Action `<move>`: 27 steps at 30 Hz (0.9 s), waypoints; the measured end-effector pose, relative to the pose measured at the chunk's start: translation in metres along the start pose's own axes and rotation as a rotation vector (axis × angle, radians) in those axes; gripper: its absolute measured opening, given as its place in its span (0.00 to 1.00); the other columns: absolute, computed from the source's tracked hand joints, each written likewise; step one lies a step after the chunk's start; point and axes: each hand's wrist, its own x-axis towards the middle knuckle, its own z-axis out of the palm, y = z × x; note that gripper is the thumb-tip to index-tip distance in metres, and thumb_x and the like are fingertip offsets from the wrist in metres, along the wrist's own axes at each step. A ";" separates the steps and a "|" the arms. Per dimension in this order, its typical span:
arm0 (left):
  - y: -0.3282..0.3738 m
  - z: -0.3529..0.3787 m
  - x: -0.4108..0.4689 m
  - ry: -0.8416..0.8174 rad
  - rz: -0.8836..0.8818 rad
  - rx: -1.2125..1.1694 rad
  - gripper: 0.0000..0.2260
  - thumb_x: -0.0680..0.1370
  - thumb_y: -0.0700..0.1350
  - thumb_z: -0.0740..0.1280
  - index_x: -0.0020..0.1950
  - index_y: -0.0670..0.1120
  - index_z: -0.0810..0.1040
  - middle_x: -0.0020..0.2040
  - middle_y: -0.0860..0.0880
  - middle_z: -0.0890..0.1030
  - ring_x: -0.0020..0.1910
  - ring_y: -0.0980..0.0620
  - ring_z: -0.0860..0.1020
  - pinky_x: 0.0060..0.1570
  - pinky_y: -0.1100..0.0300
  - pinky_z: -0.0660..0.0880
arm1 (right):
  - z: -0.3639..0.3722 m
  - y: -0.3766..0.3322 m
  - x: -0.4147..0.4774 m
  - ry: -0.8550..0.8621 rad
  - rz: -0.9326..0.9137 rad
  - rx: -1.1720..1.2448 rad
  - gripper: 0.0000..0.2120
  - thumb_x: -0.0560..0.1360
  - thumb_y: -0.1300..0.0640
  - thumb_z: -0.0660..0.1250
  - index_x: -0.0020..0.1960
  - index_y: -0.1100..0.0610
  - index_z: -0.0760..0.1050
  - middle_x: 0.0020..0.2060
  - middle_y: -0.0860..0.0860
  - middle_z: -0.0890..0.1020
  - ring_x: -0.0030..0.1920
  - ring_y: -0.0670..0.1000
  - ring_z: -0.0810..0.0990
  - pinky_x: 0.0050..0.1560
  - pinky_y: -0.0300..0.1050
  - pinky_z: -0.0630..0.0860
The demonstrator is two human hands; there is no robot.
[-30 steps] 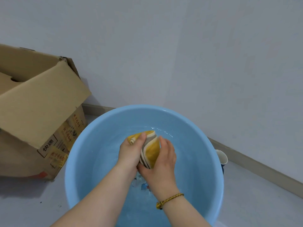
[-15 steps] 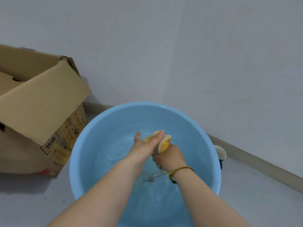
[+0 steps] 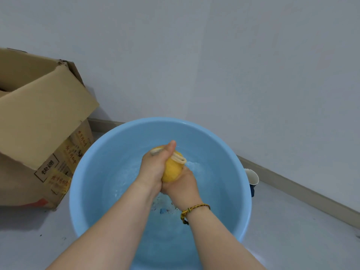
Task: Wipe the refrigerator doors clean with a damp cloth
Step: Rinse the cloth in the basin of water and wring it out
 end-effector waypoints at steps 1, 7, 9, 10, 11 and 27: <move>0.000 -0.001 0.001 -0.003 0.009 -0.008 0.14 0.73 0.41 0.67 0.27 0.45 0.74 0.20 0.53 0.76 0.21 0.58 0.75 0.25 0.70 0.72 | -0.002 -0.001 0.001 -0.051 0.002 0.022 0.09 0.69 0.65 0.66 0.48 0.57 0.73 0.31 0.45 0.73 0.34 0.44 0.74 0.34 0.29 0.72; 0.000 0.001 -0.002 -0.174 0.092 0.188 0.11 0.72 0.34 0.67 0.30 0.43 0.73 0.20 0.54 0.75 0.21 0.59 0.73 0.25 0.70 0.71 | -0.021 0.004 -0.005 -0.335 0.139 0.333 0.06 0.59 0.64 0.64 0.29 0.54 0.69 0.19 0.47 0.70 0.20 0.43 0.67 0.21 0.32 0.59; 0.000 0.000 -0.001 -0.207 0.068 0.163 0.11 0.72 0.34 0.66 0.30 0.42 0.73 0.21 0.53 0.74 0.21 0.58 0.73 0.25 0.69 0.71 | -0.025 0.002 -0.008 -0.413 0.159 0.356 0.07 0.59 0.66 0.62 0.28 0.56 0.67 0.17 0.46 0.69 0.18 0.43 0.66 0.21 0.30 0.57; 0.000 -0.001 -0.001 -0.220 0.062 0.150 0.11 0.72 0.34 0.66 0.30 0.42 0.72 0.21 0.53 0.74 0.21 0.58 0.73 0.24 0.69 0.70 | -0.027 0.000 -0.008 -0.461 0.160 0.367 0.07 0.59 0.66 0.61 0.28 0.56 0.65 0.16 0.45 0.69 0.17 0.42 0.65 0.21 0.28 0.55; -0.001 -0.003 0.000 -0.235 0.054 0.138 0.12 0.72 0.34 0.66 0.29 0.42 0.73 0.21 0.52 0.74 0.21 0.58 0.73 0.25 0.69 0.70 | -0.028 0.000 -0.007 -0.499 0.156 0.351 0.08 0.60 0.66 0.61 0.29 0.57 0.64 0.16 0.44 0.69 0.17 0.42 0.64 0.21 0.28 0.55; 0.028 -0.045 -0.007 -0.885 -0.630 0.603 0.33 0.53 0.55 0.80 0.54 0.46 0.74 0.44 0.48 0.79 0.40 0.51 0.81 0.35 0.54 0.80 | -0.052 -0.002 0.003 0.215 -1.060 -1.195 0.13 0.63 0.67 0.55 0.29 0.54 0.74 0.22 0.48 0.72 0.22 0.49 0.72 0.32 0.39 0.73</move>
